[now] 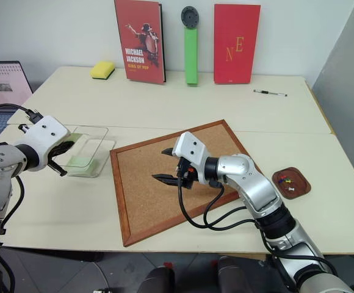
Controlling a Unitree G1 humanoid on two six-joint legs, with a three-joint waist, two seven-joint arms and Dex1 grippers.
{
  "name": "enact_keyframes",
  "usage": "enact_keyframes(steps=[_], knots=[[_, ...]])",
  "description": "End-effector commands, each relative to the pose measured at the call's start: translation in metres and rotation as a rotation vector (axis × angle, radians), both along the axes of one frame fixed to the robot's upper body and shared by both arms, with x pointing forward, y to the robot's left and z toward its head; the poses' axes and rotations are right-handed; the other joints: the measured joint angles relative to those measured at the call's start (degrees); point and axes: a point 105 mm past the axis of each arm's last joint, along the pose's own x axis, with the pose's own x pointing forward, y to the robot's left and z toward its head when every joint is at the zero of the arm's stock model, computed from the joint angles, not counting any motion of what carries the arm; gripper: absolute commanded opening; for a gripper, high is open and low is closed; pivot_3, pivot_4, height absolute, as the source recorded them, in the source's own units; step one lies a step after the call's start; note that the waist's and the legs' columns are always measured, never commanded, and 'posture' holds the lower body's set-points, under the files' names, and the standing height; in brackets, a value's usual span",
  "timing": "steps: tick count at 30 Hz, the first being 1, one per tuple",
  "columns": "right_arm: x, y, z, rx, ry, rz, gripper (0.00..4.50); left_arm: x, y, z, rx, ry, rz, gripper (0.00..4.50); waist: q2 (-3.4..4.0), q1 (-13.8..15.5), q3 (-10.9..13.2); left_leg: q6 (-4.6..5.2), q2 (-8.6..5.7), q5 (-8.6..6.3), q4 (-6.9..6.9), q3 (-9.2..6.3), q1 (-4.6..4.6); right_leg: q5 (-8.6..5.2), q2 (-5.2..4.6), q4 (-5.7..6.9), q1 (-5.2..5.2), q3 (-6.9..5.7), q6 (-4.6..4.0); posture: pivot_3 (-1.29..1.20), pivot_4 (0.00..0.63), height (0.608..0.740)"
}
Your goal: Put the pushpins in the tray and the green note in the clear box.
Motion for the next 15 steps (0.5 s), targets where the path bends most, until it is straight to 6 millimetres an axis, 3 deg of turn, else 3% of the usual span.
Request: enact_keyframes(steps=[1,15], knots=[[-0.0064,0.0027,0.0117,0.018,-0.048,0.026,3.62,-0.0003,0.0076,0.0141,0.014,-0.03,0.024,0.88,0.0,-0.02,0.0,0.0,0.0,0.0,0.0,0.0,0.0,0.0,0.0,0.0,0.0,0.0,0.0,0.0,0.15,0.74],[-0.0065,0.0029,0.0128,0.027,-0.044,0.017,3.62,0.0013,0.0033,0.0178,-0.018,-0.037,0.007,3.69,0.0,-0.02,0.0,0.0,0.0,0.0,0.0,0.01,-0.01,0.0,0.0,0.0,0.0,0.0,0.0,0.0,0.15,0.74]])
